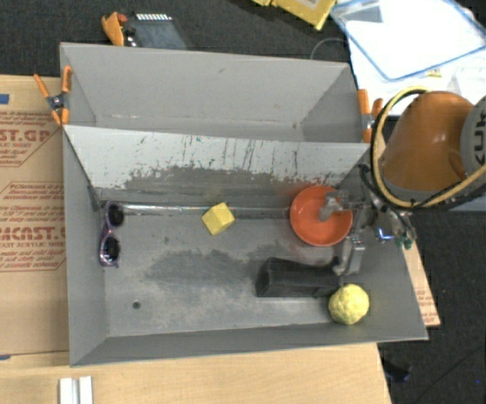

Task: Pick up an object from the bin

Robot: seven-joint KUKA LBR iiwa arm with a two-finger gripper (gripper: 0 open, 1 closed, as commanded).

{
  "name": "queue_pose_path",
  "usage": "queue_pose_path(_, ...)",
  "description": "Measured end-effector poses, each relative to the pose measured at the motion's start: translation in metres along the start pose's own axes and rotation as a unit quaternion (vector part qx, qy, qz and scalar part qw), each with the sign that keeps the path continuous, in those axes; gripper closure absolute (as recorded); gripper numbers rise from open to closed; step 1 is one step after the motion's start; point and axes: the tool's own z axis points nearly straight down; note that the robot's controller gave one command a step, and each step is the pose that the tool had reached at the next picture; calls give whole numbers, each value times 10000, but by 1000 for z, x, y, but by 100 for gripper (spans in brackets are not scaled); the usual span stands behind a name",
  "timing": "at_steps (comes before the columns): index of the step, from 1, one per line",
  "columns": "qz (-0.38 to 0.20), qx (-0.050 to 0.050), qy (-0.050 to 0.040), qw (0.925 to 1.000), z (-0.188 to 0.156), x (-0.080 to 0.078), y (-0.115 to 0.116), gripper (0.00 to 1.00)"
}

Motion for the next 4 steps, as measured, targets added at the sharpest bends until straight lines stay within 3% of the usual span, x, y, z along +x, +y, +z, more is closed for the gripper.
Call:
queue_pose_path(1,1441,3,100,9895,30,59,28,0)
queue_pose_path(2,560,29,-90,9984,70,-21,-7,0)
queue_pose_path(3,1845,7,90,9828,67,49,28,100)
queue_pose_path(4,1844,8,89,9828,67,49,28,100)
